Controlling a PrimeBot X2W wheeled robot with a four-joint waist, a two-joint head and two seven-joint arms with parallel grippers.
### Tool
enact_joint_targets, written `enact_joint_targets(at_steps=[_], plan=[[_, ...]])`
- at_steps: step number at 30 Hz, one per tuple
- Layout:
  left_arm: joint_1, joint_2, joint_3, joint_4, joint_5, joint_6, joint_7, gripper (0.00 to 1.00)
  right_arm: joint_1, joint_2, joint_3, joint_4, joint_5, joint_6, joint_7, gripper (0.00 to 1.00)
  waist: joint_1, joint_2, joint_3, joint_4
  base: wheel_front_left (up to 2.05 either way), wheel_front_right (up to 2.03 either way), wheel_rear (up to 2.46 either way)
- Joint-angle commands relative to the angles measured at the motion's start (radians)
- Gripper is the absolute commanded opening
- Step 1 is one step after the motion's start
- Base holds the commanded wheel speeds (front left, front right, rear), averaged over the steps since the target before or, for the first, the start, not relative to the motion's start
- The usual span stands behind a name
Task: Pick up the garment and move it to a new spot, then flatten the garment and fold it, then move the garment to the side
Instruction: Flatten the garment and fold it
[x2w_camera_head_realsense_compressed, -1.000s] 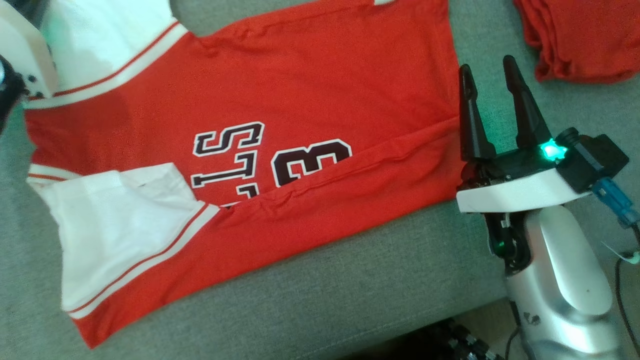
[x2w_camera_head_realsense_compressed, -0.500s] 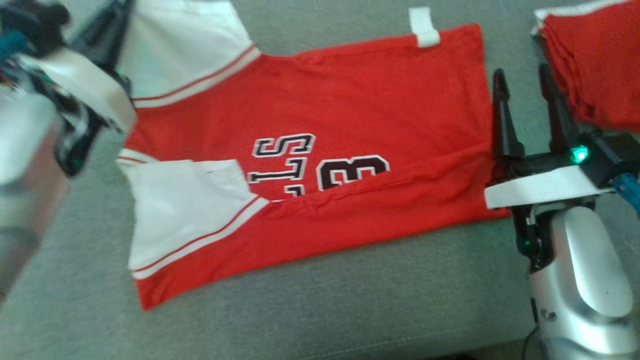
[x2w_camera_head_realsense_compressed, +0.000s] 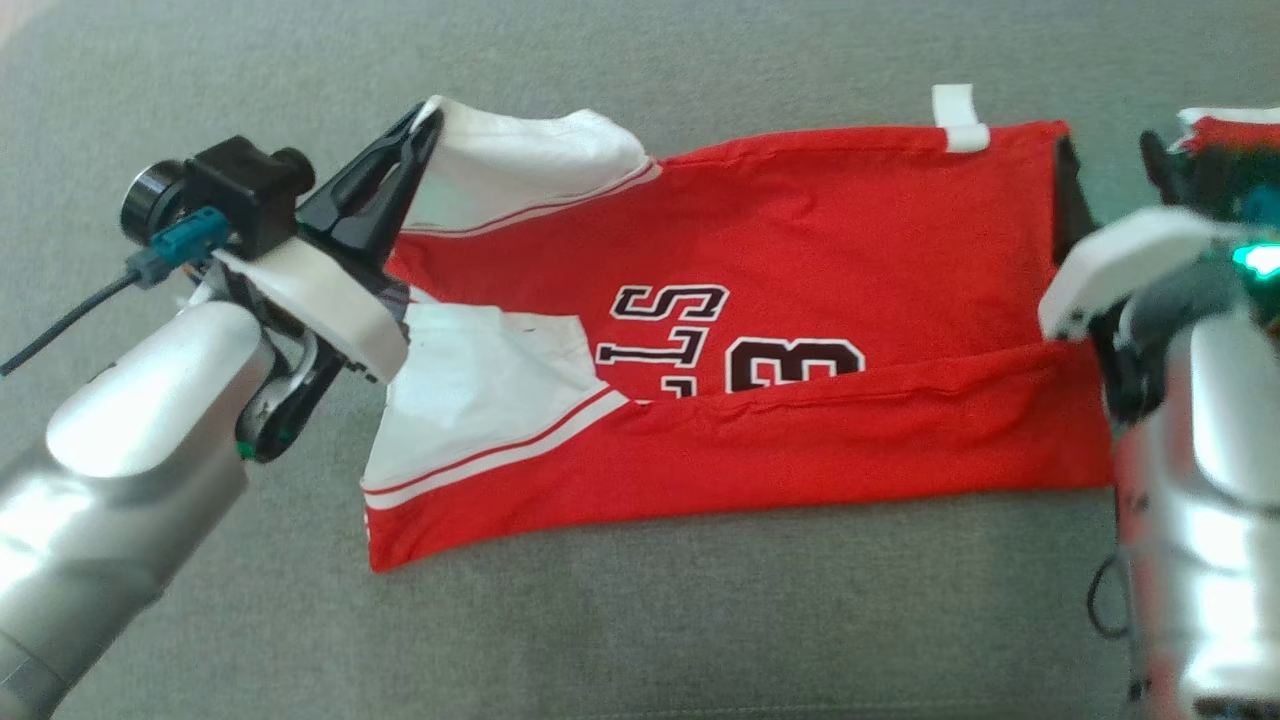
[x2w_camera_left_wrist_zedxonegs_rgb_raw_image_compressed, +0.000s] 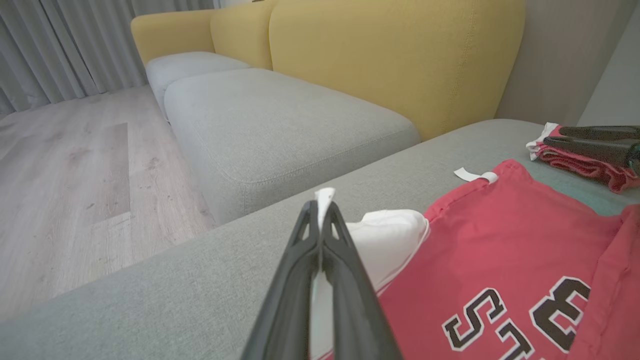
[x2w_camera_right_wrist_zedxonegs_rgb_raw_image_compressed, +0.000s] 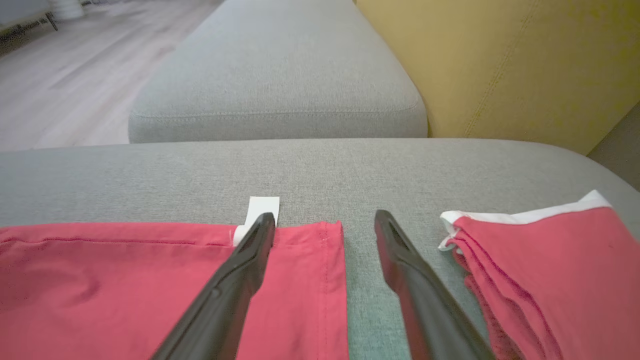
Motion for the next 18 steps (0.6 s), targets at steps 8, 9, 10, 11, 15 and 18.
enact_joint_targets(at_steps=[8, 9, 10, 11, 15, 18], plan=[[-0.054, 0.045, 0.035, -0.121, 0.017, 0.029, 0.027, 0.00, -0.221, -0.056, -0.077, 0.231, -0.111, -0.001, 0.085, 1.00, 0.0001, -0.0001, 0.077, 0.050, 0.00, 0.00, 0.00], [-0.058, 0.044, 0.035, -0.128, 0.018, 0.031, 0.028, 0.00, -0.239, -0.062, -0.081, 0.260, -0.121, -0.001, 0.087, 1.00, 0.0001, -0.0001, 0.084, 0.054, 0.00, 0.00, 0.00], [-0.061, 0.044, 0.035, -0.134, 0.019, 0.032, 0.031, 0.00, -0.256, -0.068, -0.083, 0.286, -0.131, -0.001, 0.086, 1.00, 0.0001, -0.0001, 0.091, 0.057, 0.00, 0.00, 0.00], [-0.065, 0.043, 0.035, -0.139, 0.020, 0.033, 0.033, 0.00, -0.272, -0.075, -0.086, 0.310, -0.142, -0.001, 0.084, 1.00, 0.0001, -0.0001, 0.098, 0.059, 0.00, 0.00, 0.00], [-0.080, 0.044, 0.038, -0.146, 0.022, 0.033, 0.034, 0.00, -0.324, -0.093, -0.078, 0.396, -0.189, -0.001, 0.071, 1.00, 0.0001, -0.0001, 0.121, 0.065, 0.00, 0.00, 0.00], [-0.087, 0.043, 0.039, -0.143, 0.022, 0.033, 0.035, 0.00, -0.348, -0.105, -0.073, 0.455, -0.218, -0.001, 0.076, 0.76, 0.0001, -0.0001, 0.126, 0.065, 0.00, 0.00, 0.00]])
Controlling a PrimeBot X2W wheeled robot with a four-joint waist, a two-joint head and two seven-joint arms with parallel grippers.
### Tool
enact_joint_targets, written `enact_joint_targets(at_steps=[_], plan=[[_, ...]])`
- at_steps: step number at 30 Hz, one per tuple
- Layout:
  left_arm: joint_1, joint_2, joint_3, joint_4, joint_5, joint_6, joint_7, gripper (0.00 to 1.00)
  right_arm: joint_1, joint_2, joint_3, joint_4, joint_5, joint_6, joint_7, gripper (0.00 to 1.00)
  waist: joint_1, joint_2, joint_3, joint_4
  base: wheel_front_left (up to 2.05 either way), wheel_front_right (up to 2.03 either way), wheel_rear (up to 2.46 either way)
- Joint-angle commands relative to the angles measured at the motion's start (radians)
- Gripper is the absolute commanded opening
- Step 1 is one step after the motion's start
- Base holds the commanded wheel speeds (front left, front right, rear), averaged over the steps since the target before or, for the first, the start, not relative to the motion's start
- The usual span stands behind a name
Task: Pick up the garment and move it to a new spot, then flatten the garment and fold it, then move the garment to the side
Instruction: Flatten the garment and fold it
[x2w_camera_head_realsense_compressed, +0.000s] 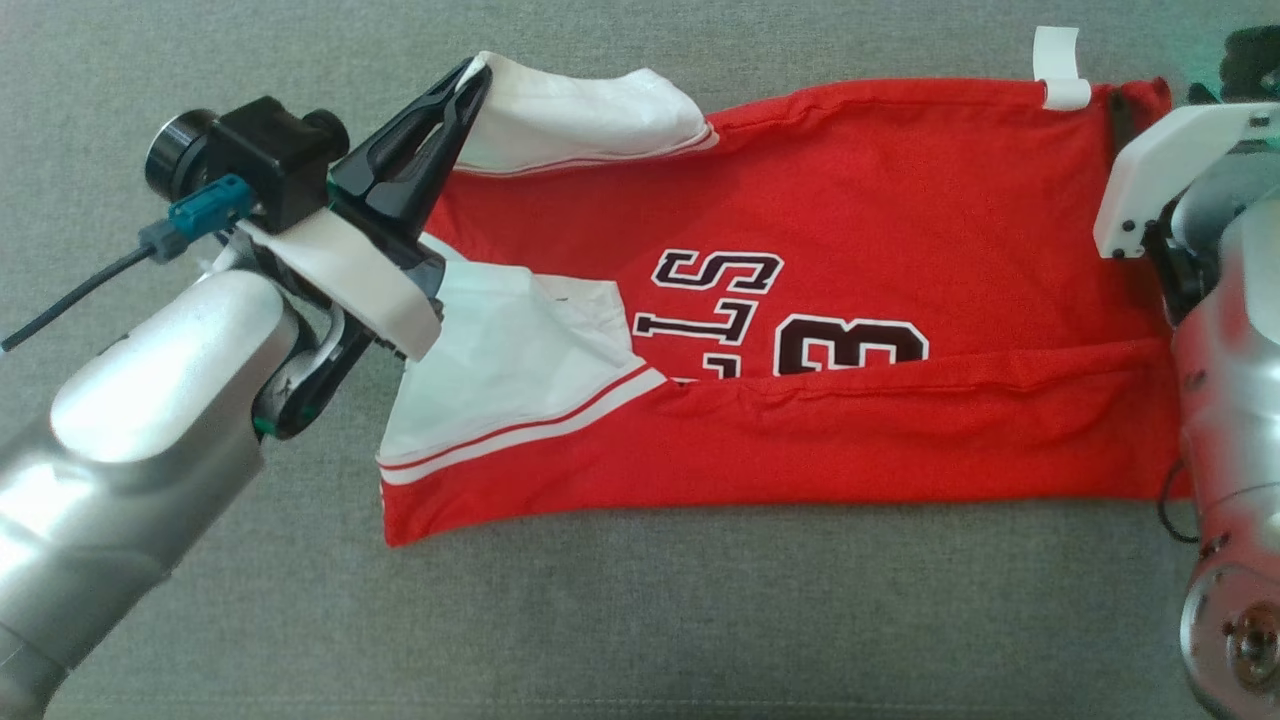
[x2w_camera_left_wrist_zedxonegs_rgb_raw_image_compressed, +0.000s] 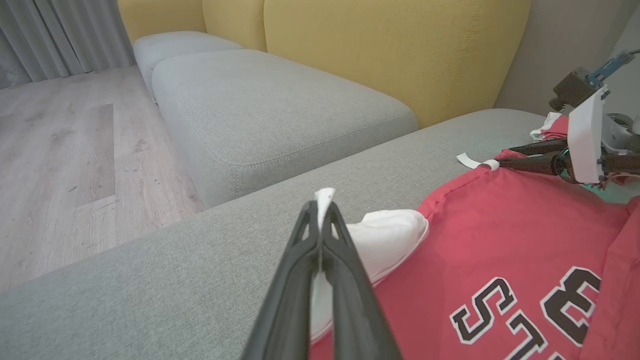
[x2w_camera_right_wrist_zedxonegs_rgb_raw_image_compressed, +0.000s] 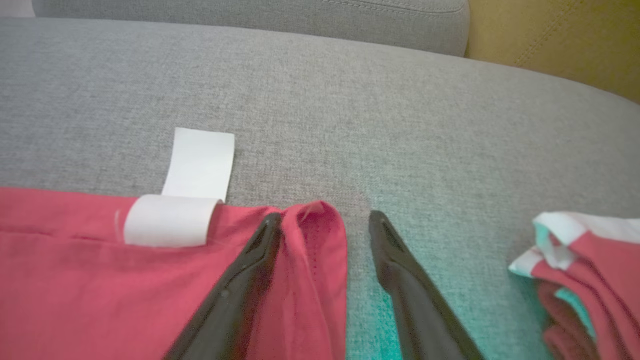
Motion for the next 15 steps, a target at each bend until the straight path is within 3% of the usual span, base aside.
enact_joint_targets(at_steps=[1, 2, 15], plan=[[-0.047, 0.039, 0.040, -0.015, 0.006, 0.002, 0.002, 0.00, -0.015, -0.004, 0.023, 0.005, -0.015, -0.001, 0.002, 0.36, -0.0002, 0.0000, 0.001, -0.001, 0.00, 0.00, 0.00], [-0.050, 0.038, 0.042, -0.013, 0.006, 0.002, 0.002, 0.00, -0.023, -0.006, 0.032, 0.021, -0.022, -0.001, -0.006, 0.00, -0.0002, 0.0000, 0.001, -0.001, 0.00, 0.00, 0.00], [-0.121, 0.067, 0.102, 0.105, -0.016, -0.001, -0.027, 0.00, -0.195, 0.019, 0.107, 0.112, 0.066, -0.001, -0.250, 0.00, -0.0002, 0.0000, -0.021, -0.065, 0.00, 0.00, 0.00]])
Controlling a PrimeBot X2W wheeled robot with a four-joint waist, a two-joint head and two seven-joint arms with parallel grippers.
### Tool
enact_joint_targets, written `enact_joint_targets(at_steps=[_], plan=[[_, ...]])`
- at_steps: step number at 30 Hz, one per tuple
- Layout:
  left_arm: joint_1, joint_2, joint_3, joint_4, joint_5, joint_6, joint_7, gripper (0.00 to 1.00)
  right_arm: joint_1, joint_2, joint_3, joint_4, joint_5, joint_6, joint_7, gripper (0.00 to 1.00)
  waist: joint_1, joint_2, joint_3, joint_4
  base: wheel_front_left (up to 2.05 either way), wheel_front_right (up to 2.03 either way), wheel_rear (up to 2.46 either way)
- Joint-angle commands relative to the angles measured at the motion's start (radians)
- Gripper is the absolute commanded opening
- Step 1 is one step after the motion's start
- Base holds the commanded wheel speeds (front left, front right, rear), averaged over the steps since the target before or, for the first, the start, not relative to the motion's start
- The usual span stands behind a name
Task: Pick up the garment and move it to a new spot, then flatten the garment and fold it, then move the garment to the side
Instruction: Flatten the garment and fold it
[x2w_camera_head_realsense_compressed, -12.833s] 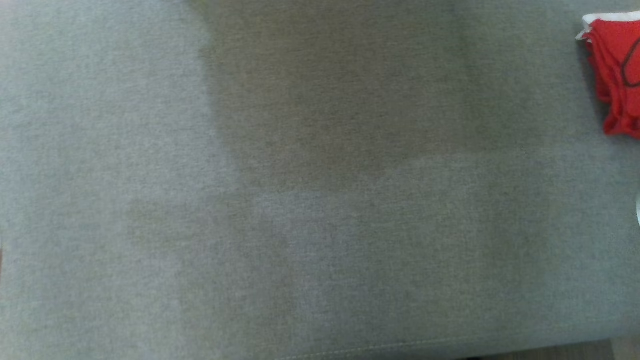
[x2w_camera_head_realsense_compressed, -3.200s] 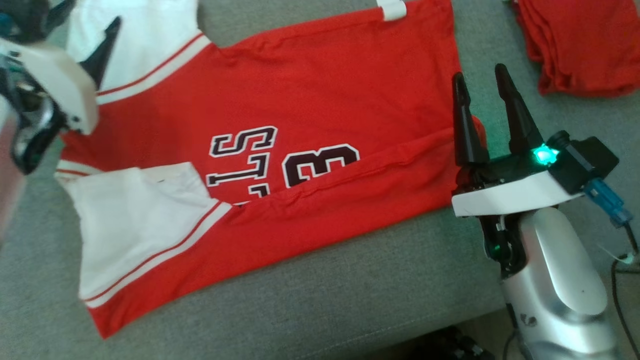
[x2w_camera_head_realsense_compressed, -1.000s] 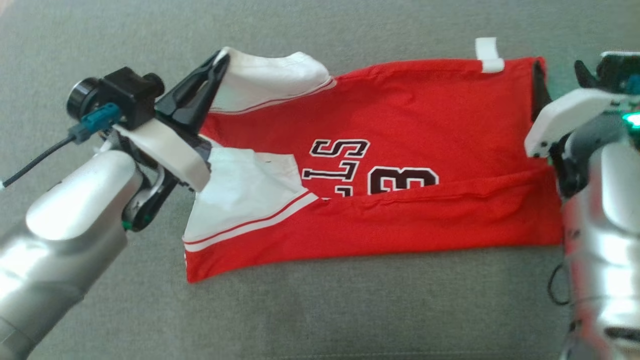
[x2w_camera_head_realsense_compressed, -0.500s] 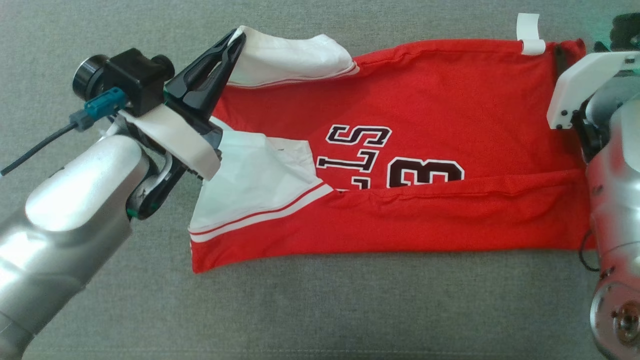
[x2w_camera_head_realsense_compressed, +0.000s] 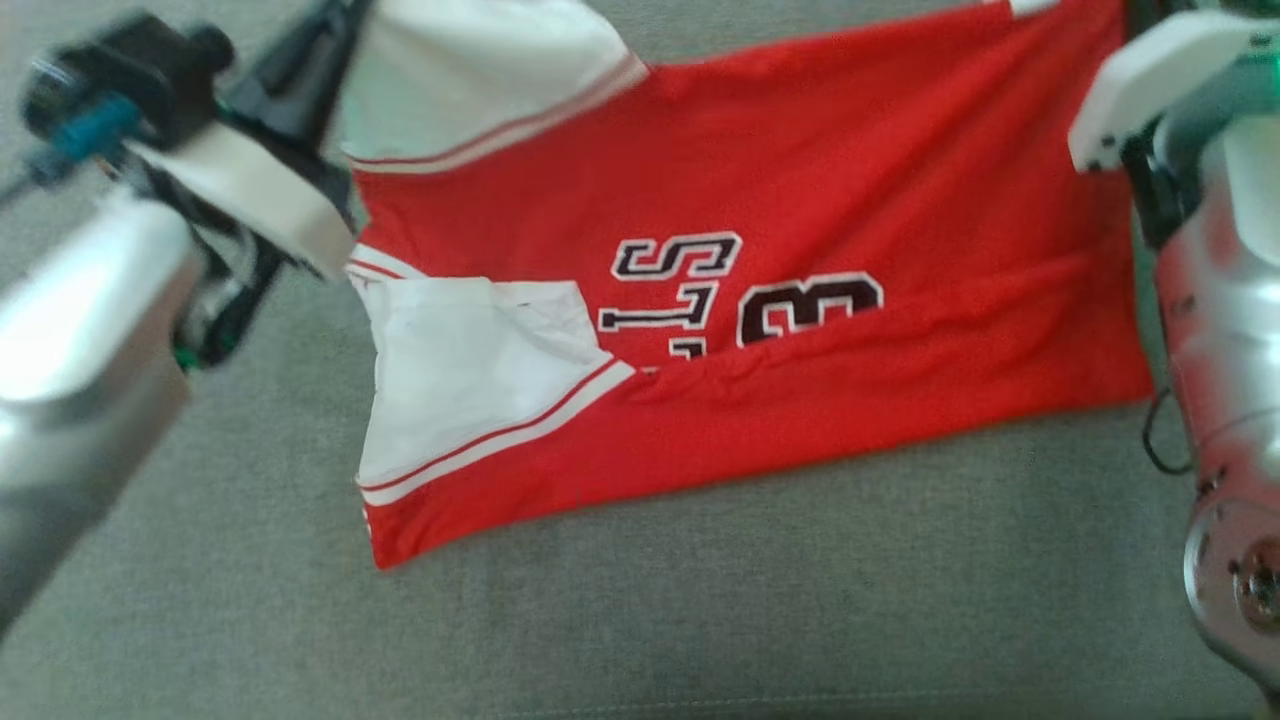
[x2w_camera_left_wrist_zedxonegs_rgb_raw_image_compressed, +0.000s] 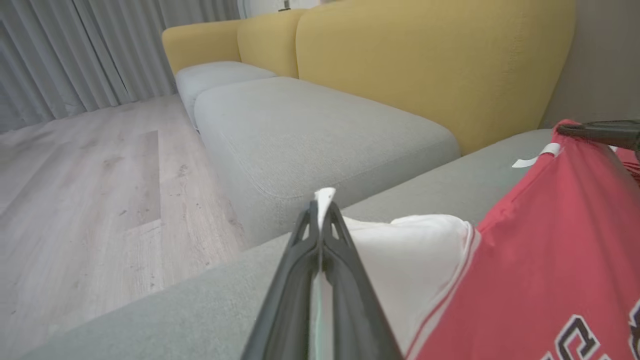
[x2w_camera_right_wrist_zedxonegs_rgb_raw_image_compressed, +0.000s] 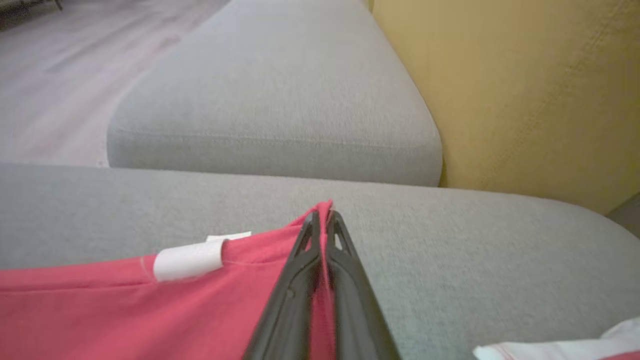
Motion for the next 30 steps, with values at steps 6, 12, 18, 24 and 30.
enact_joint_targets(at_steps=[6, 12, 18, 24, 30], plan=[[-0.135, 0.033, 0.074, 0.070, 0.003, -0.021, -0.016, 0.00, -0.106, 0.024, 0.077, 0.013, 0.075, -0.001, -0.089, 0.00, 0.0000, 0.0000, 0.007, -0.030, 0.00, 0.00, 0.00], [-0.198, 0.002, 0.081, 0.160, 0.018, -0.041, -0.040, 0.00, -0.144, 0.022, 0.126, 0.041, 0.116, -0.001, -0.135, 0.00, 0.0000, 0.0000, 0.010, -0.038, 0.00, 0.00, 0.00], [-0.179, -0.041, 0.068, 0.247, 0.021, -0.078, -0.081, 0.00, -0.114, 0.007, 0.179, 0.096, 0.198, -0.001, -0.169, 0.00, 0.0000, 0.0000, -0.021, -0.024, 0.00, 0.00, 0.00], [-0.080, -0.029, 0.052, 0.219, 0.019, -0.090, -0.098, 0.00, -0.039, -0.008, 0.252, 0.120, 0.302, -0.001, -0.163, 0.00, 0.0000, 0.0000, -0.075, -0.007, 0.00, 0.00, 0.00], [0.049, 0.011, 0.030, 0.110, 0.009, -0.075, -0.098, 0.00, 0.064, -0.049, 0.367, 0.111, 0.423, -0.001, -0.108, 0.00, 0.0000, 0.0000, -0.146, 0.012, 0.00, 0.00, 0.00]])
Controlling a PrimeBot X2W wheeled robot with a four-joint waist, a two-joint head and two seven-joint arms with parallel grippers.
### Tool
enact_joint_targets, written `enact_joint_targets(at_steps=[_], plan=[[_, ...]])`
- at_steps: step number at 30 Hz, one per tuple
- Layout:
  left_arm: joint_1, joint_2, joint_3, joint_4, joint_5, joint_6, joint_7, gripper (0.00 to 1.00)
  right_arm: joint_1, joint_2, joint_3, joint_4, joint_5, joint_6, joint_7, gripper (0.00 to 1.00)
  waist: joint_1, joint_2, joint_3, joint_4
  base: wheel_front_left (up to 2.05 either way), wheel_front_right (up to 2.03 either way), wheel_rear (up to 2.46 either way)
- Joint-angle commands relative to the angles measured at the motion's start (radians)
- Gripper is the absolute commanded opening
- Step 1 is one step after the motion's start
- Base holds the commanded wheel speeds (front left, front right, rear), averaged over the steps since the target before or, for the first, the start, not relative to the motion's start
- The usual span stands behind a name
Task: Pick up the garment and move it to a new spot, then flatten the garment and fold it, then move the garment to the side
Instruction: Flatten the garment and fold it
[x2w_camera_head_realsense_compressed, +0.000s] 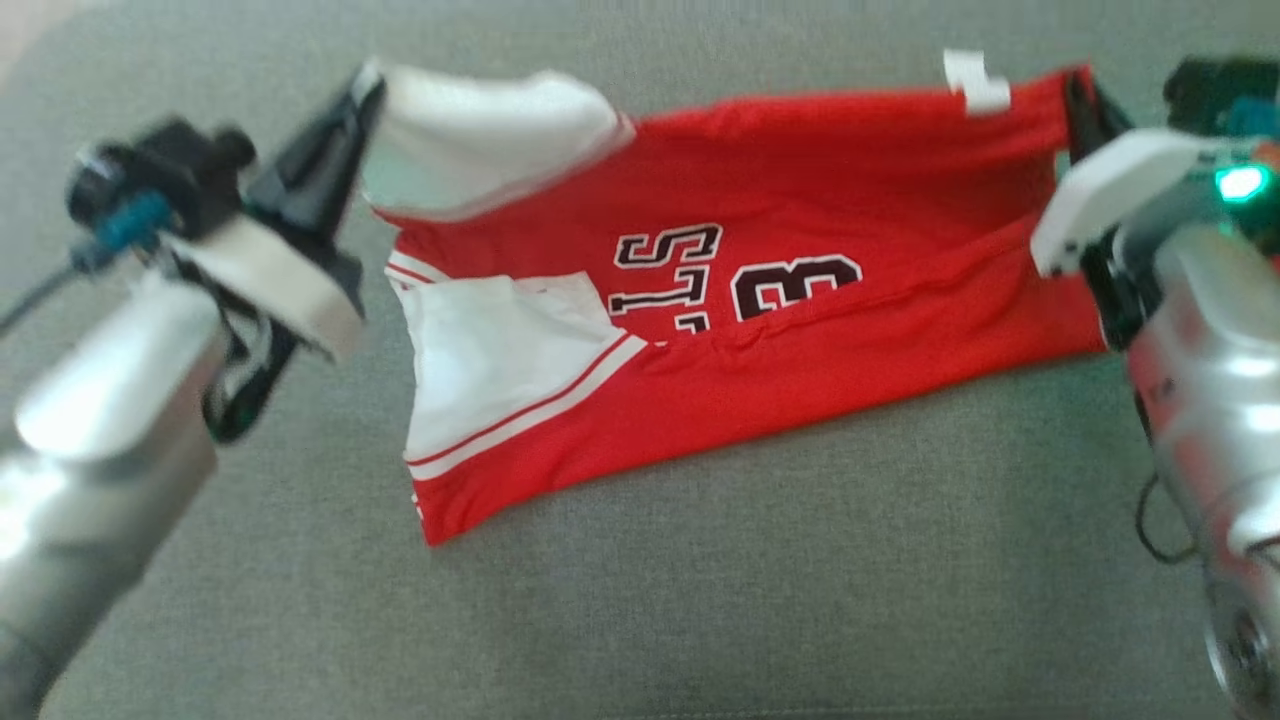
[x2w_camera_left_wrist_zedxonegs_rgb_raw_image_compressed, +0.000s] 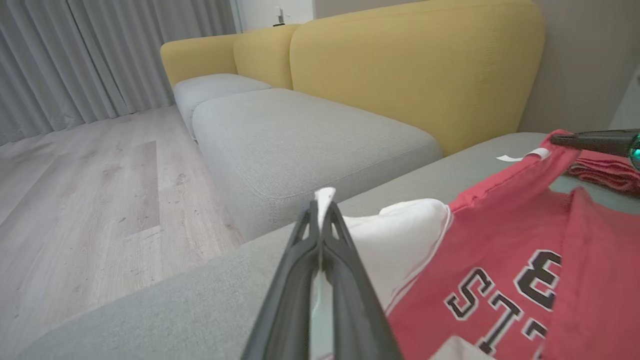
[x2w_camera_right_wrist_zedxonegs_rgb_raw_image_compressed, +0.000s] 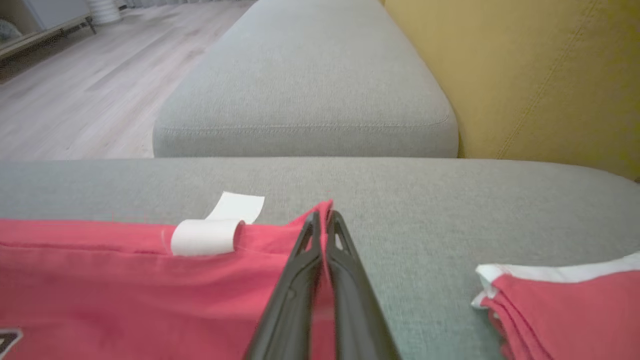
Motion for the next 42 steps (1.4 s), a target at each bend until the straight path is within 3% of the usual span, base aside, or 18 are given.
enact_joint_targets(at_steps=[1, 12, 18, 27, 33, 34, 35, 37, 38, 39, 40, 42], plan=[[-0.006, 0.061, 0.032, -0.048, -0.011, 0.009, -0.003, 0.00, 0.018, -0.014, 0.044, -0.040, 0.034, -0.001, 0.018, 0.00, 0.0002, 0.0000, -0.036, 0.013, 0.00, 0.00, 0.00], [0.211, 0.190, -0.053, -0.339, -0.078, 0.066, 0.158, 0.00, 0.231, -0.177, 0.298, -0.232, 0.279, -0.001, 0.239, 0.00, 0.0002, 0.0000, -0.099, 0.018, 0.00, 0.00, 0.00], [0.257, 0.243, -0.072, -0.426, -0.107, 0.094, 0.222, 0.00, 0.302, -0.267, 0.397, -0.352, 0.403, -0.001, 0.360, 0.00, 0.0002, 0.0000, -0.112, 0.012, 0.00, 0.00, 0.00], [0.292, 0.272, -0.099, -0.470, -0.139, 0.104, 0.288, 0.00, 0.353, -0.342, 0.474, -0.471, 0.518, -0.001, 0.460, 0.00, 0.0002, 0.0000, -0.136, -0.006, 0.00, 0.00, 0.00], [0.311, 0.253, -0.128, -0.457, -0.130, 0.113, 0.305, 0.00, 0.382, -0.358, 0.515, -0.499, 0.547, -0.001, 0.495, 0.00, 0.0002, 0.0000, -0.135, -0.011, 0.00, 0.00, 0.00], [0.313, 0.246, -0.131, -0.452, -0.126, 0.115, 0.304, 0.00, 0.384, -0.361, 0.519, -0.499, 0.545, -0.001, 0.492, 0.68, 0.0002, 0.0000, -0.135, -0.011, 0.00, 0.00, 0.00], [0.314, 0.239, -0.135, -0.446, -0.123, 0.116, 0.302, 0.00, 0.385, -0.363, 0.521, -0.498, 0.546, -0.001, 0.490, 1.00, 0.0002, 0.0000, -0.135, -0.011, 0.00, 0.00, 0.00], [0.317, 0.225, -0.140, -0.438, -0.123, 0.116, 0.301, 0.00, 0.385, -0.361, 0.516, -0.495, 0.555, -0.001, 0.484, 1.00, 0.0002, 0.0000, -0.135, -0.010, 0.00, 0.00, 0.00], [0.318, 0.220, -0.142, -0.434, -0.122, 0.116, 0.300, 0.18, 0.383, -0.360, 0.513, -0.495, 0.559, -0.001, 0.480, 1.00, 0.0002, 0.0000, -0.136, -0.010, 0.00, 0.00, 0.00], [0.317, 0.216, -0.141, -0.430, -0.118, 0.120, 0.295, 0.69, 0.378, -0.359, 0.507, -0.496, 0.563, -0.001, 0.473, 1.00, 0.0002, 0.0000, -0.138, -0.011, 0.00, 0.00, 0.00], [0.314, 0.212, -0.137, -0.426, -0.114, 0.126, 0.285, 1.00, 0.372, -0.359, 0.498, -0.496, 0.565, -0.001, 0.460, 1.00, 0.0002, 0.0000, -0.139, -0.011, 0.00, 0.00, 0.00], [0.307, 0.206, -0.123, -0.418, -0.104, 0.143, 0.257, 1.00, 0.355, -0.357, 0.475, -0.497, 0.565, -0.001, 0.420, 1.00, 0.0002, 0.0000, -0.143, -0.012, 0.00, 0.00, 0.00]])
